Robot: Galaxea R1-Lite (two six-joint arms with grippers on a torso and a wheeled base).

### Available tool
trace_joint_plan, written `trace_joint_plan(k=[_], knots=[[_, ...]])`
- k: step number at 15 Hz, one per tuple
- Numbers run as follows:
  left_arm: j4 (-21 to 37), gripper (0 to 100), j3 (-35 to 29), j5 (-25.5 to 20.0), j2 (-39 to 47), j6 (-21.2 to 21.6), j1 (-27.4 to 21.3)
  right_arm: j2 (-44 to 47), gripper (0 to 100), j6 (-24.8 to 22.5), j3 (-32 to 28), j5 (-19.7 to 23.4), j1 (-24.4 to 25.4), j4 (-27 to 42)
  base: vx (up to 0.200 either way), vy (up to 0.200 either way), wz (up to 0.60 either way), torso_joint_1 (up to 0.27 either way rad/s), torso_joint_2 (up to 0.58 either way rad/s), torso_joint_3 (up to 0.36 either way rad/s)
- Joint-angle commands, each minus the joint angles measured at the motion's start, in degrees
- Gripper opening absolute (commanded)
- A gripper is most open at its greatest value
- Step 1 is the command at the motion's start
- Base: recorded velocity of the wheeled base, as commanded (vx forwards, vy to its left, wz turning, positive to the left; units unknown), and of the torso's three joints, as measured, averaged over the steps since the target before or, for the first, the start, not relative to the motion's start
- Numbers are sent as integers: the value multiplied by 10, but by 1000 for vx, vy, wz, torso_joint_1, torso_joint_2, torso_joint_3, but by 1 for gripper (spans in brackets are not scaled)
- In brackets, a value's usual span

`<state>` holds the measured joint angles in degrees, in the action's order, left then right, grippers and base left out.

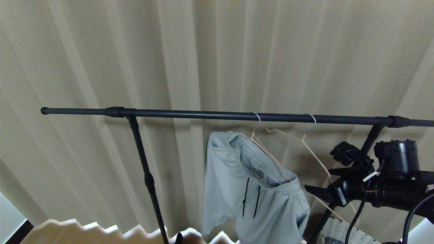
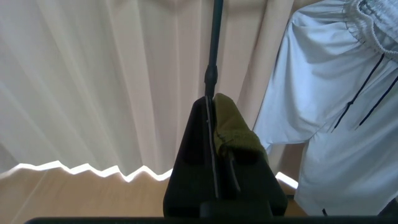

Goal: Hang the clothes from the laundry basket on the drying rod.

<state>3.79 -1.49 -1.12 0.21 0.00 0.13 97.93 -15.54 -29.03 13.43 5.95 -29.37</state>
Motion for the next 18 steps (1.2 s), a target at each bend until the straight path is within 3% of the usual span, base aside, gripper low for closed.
trace_joint_plan(k=[1,7,8,18], knots=[[0,0,0,1,0,0,0,5,100,0,-5,2,0,0,0,0,0,0,0,0],[0,0,0,1,0,0,0,4,100,0,-10,8,-1,-1,0,0,0,0,0,0],[0,0,0,1,0,0,0,4,0,0,-9,9,-1,-1,0,0,0,0,0,0],[0,0,0,1,0,0,0,-3,0,2,-9,10,-16,-1,0,0,0,0,0,0]])
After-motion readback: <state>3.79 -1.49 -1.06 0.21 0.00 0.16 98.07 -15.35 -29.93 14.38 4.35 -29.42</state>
